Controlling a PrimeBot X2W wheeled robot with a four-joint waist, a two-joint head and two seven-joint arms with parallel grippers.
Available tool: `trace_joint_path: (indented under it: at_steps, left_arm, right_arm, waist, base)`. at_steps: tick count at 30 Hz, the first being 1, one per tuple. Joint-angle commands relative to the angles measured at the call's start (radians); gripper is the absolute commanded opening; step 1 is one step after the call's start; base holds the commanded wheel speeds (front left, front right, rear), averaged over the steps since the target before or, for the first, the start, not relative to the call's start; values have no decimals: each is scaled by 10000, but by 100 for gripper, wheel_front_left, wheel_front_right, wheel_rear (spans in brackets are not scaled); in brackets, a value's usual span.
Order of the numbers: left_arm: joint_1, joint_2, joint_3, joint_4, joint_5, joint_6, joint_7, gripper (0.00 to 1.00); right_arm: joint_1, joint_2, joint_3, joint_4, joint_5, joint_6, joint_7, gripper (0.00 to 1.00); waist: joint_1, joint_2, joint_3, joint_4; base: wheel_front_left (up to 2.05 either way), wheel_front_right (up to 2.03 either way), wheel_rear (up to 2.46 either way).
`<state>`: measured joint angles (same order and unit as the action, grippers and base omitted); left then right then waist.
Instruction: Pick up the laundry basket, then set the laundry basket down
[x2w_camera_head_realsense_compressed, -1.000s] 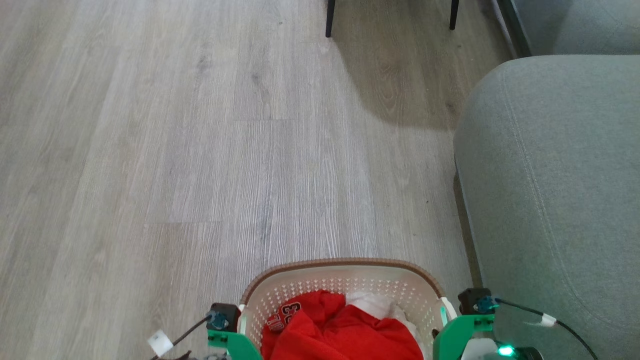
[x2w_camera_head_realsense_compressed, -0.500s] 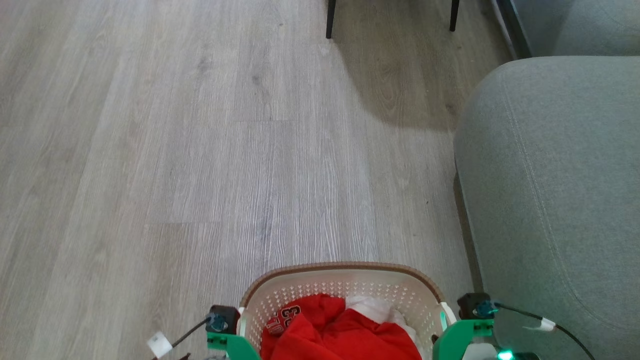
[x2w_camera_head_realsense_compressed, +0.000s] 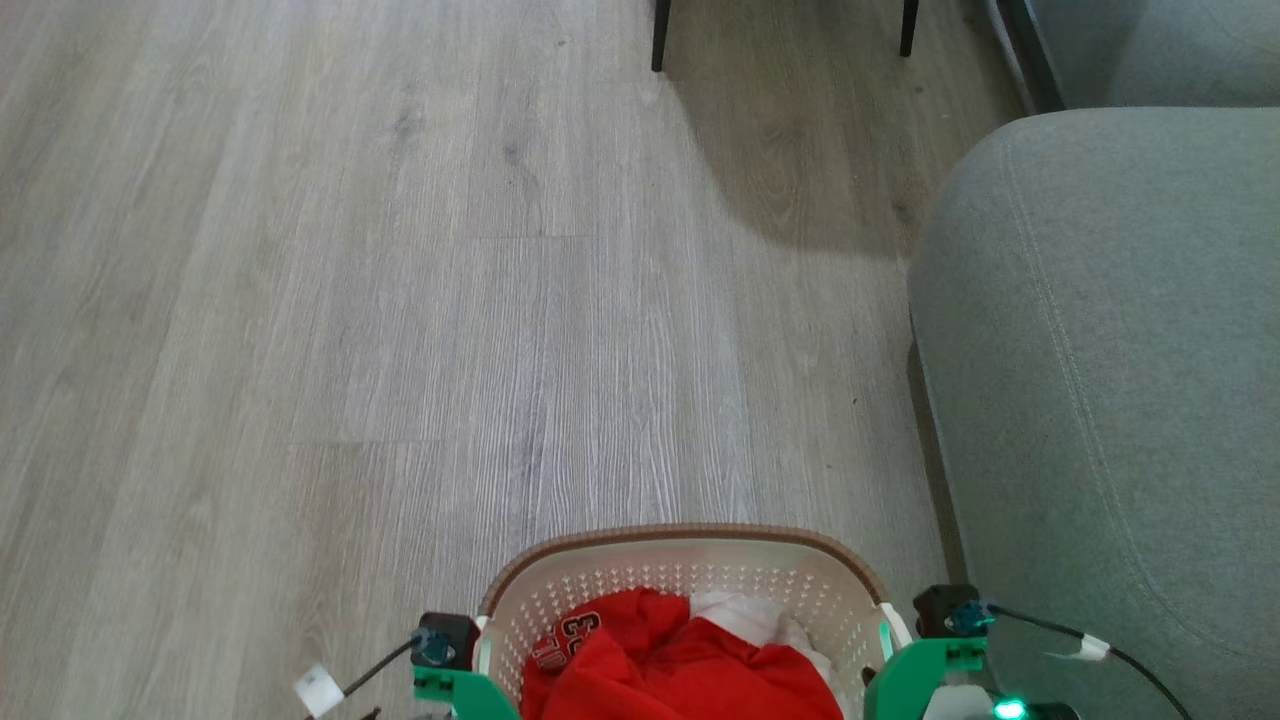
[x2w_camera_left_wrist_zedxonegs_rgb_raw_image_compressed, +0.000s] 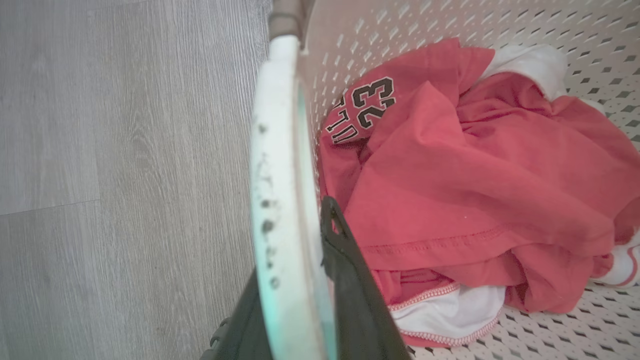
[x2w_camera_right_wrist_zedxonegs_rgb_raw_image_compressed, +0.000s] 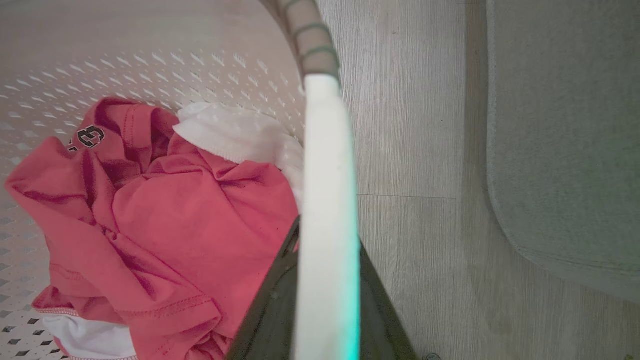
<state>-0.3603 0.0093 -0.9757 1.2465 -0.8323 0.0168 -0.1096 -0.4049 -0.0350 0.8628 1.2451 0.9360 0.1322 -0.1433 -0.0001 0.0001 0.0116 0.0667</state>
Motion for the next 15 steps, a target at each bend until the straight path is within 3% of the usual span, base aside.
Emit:
trace_joint_path:
  at_steps: [1,15]
  left_arm:
    - [-452,409,112,53,-31,56,-182,0]
    - [-621,409,-54,93,-266,98,-356,0]
  right_arm:
    - [-343,-152,198,10,-11,-15,-160,0]
    - [-635,-152,638,103,391,-15,-320,0]
  waist:
    - [1,-1,4,-2]
    - [1,-1,313,-43]
  base:
    - [0,0,0]
    - [0,0,0]
